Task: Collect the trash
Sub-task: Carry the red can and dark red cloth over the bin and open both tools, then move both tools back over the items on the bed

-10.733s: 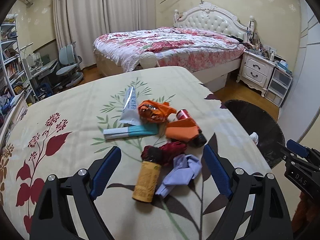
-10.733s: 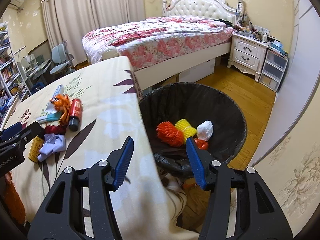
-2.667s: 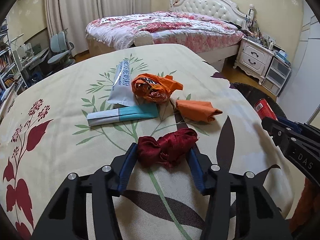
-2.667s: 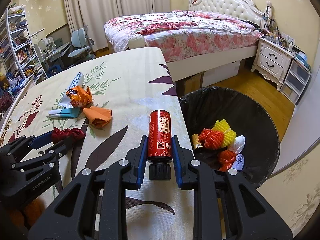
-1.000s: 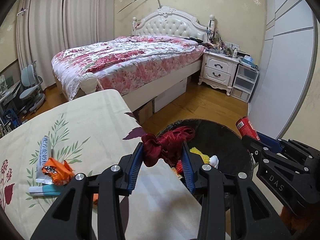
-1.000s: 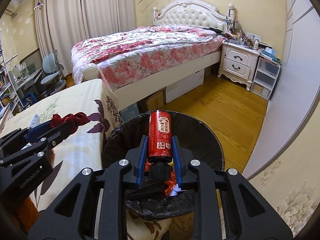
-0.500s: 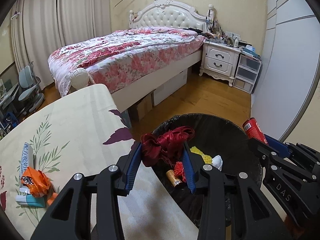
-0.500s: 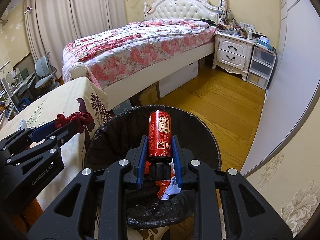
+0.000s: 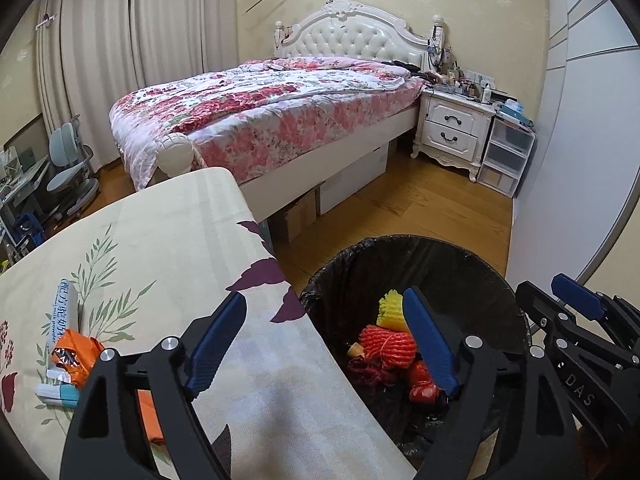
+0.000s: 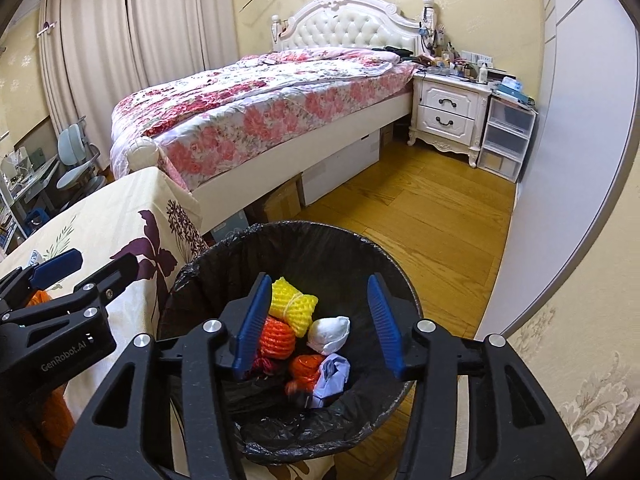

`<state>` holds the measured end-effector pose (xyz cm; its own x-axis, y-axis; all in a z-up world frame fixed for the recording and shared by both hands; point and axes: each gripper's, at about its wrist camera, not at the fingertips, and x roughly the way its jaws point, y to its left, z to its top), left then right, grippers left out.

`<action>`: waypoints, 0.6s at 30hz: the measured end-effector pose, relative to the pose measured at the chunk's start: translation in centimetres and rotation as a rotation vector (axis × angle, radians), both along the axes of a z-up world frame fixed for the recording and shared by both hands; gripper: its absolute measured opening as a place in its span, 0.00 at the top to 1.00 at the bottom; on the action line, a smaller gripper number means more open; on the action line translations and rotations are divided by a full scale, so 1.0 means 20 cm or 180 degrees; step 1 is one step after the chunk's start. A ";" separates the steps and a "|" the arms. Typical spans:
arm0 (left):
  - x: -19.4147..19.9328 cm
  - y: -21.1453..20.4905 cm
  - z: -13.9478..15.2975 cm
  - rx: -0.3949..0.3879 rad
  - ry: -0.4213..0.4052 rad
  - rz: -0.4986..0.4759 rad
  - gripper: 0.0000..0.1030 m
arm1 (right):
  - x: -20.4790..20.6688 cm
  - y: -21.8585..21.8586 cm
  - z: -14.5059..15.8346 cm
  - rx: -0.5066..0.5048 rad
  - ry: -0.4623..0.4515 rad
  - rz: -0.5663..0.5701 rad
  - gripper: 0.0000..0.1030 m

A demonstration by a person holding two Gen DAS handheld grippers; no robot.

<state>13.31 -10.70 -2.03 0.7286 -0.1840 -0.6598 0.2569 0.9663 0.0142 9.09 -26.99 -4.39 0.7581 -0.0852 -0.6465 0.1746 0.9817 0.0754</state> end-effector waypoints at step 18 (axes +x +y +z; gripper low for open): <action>-0.25 0.36 0.08 -0.0008 -0.0035 0.0262 0.18 | -0.11 0.22 0.04 -0.0002 0.0027 0.0295 0.42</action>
<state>8.37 -3.59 -0.38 0.7485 -0.1247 -0.6513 0.1763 0.9842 0.0141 6.96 -22.66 -3.55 0.7572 -0.0154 -0.6530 0.0838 0.9938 0.0736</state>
